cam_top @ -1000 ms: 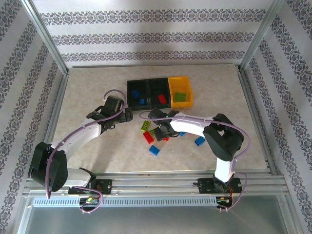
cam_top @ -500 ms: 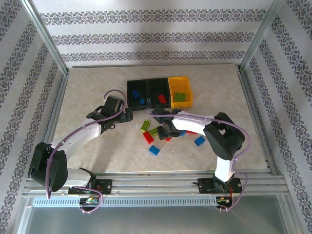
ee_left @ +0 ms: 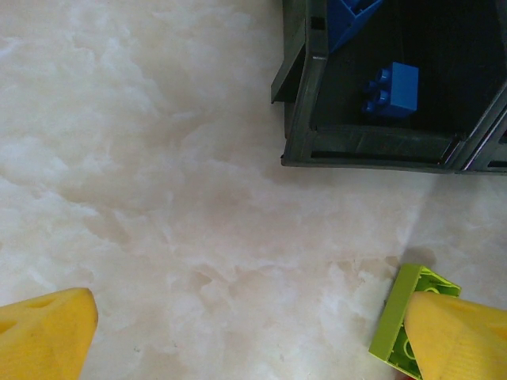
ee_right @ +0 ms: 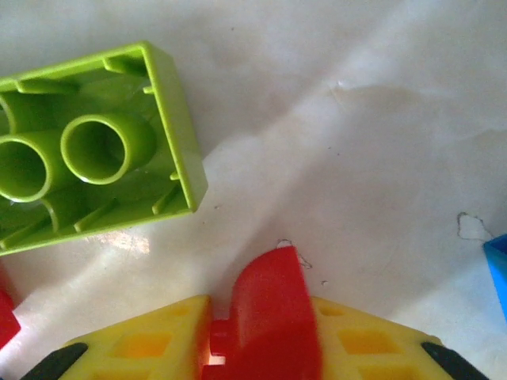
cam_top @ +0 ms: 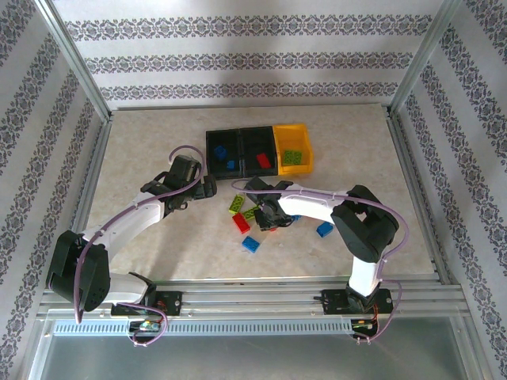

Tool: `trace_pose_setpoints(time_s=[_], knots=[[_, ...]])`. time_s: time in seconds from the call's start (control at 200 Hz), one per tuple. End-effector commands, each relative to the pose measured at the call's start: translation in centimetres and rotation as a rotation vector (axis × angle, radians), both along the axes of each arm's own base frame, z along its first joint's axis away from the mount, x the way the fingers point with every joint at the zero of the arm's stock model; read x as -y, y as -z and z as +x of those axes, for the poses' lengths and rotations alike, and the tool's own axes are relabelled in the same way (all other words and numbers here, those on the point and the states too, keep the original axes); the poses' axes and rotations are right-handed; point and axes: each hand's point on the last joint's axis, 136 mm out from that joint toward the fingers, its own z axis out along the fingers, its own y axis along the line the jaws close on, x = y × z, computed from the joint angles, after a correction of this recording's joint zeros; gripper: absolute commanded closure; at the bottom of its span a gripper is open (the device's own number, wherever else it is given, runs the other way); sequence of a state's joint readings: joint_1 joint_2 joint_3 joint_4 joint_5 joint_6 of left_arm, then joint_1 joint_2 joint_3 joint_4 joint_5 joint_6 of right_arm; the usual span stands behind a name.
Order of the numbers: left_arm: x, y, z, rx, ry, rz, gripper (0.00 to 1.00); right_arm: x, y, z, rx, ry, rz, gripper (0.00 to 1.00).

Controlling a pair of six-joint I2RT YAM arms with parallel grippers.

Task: Sort the legos into containers by color
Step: Pick up the lego from the center of the table, then place the lego in the container.

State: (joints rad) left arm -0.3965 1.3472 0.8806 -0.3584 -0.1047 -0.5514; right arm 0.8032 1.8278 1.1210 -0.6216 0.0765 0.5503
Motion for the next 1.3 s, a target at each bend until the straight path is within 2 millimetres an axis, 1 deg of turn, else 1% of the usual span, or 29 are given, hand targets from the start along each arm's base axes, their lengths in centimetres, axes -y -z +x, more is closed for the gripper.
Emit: trace_pose_setpoints(time_s=[0.0,0.085,0.18,0.285,0.375,0.46,0.51,0.595,0.71,0.849,0.974,1.094,1.294], knots=[[-0.7,-0.1,0.0,0.001,-0.024,-0.002,0.00,0.0,-1.4,-0.1,0.022,0.000,0.004,0.70],[-0.9,-0.1,0.0,0.003,-0.028,0.001,0.00,-0.1,-2.1,0.2,0.040,0.001,0.012,0.74],[-1.1,-0.3,-0.1,0.007,-0.031,0.004,0.00,-0.1,-3.0,0.5,0.064,0.003,0.020,0.75],[-1.2,-0.3,-0.1,0.009,-0.034,0.004,0.00,-0.1,-4.8,1.7,0.123,0.002,0.025,0.75],[-1.1,-0.3,0.0,0.011,-0.031,-0.002,0.00,-0.5,-7.0,3.6,0.187,0.007,0.054,0.75],[-0.9,-0.5,0.1,0.016,-0.030,-0.008,0.00,-1.3,-9.1,5.6,0.246,0.011,0.093,0.75],[-1.0,-0.6,0.1,0.019,-0.030,-0.009,0.00,-1.7,-10.0,6.7,0.280,0.009,0.105,0.75],[-1.0,-0.6,0.0,0.020,-0.033,-0.010,0.00,-2.3,-11.3,8.8,0.341,0.020,0.118,0.75],[-1.0,-0.7,0.1,0.023,-0.032,-0.013,0.00,-2.9,-12.4,11.7,0.398,0.037,0.113,0.75],[-1.1,-0.7,-0.1,0.020,-0.030,-0.006,0.00,-3.5,-12.8,15.0,0.440,0.057,0.127,0.76],[-1.2,-0.7,-0.2,0.020,-0.036,-0.008,0.00,-3.6,-12.4,17.5,0.440,0.081,0.137,0.76],[-1.3,-0.5,-0.3,0.015,-0.040,-0.008,0.00,-3.7,-11.6,19.2,0.423,0.100,0.166,0.75],[-1.4,-0.2,-0.3,0.008,-0.041,-0.007,0.00,-4.1,-10.1,21.2,0.407,0.111,0.182,0.74]])
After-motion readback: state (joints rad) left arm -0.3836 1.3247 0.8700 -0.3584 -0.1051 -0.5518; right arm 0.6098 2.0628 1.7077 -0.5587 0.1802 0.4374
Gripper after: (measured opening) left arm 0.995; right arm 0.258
